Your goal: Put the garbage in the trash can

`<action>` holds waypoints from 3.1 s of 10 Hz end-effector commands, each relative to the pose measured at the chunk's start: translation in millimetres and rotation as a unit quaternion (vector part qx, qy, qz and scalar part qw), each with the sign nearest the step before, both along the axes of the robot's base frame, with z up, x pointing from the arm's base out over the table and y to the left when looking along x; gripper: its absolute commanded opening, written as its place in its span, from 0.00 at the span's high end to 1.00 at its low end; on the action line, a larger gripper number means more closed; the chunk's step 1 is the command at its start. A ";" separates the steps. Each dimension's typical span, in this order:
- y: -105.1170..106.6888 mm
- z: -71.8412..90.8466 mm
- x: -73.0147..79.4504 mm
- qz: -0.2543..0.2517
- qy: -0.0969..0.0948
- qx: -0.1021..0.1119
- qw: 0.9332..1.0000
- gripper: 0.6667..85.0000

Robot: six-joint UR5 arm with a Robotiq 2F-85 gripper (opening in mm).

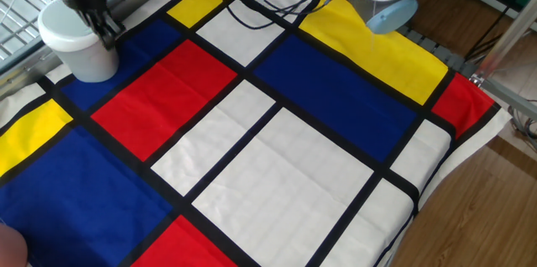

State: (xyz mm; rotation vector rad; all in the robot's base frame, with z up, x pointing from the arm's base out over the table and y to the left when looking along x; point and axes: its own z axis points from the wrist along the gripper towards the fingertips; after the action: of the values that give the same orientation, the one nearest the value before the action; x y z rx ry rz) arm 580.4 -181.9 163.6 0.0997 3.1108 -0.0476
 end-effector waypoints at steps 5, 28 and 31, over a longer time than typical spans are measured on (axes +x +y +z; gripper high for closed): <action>-50.5 -9.2 12.4 0.038 -0.013 0.005 0.999 1.00; 62.3 -9.5 36.7 0.025 -0.005 -0.012 1.000 1.00; 63.9 -9.7 35.4 0.056 -0.001 -0.010 0.998 1.00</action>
State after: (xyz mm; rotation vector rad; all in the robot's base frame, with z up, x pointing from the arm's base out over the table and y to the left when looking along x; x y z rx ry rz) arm 615.5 -124.5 154.2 -0.0134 3.1077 -0.0932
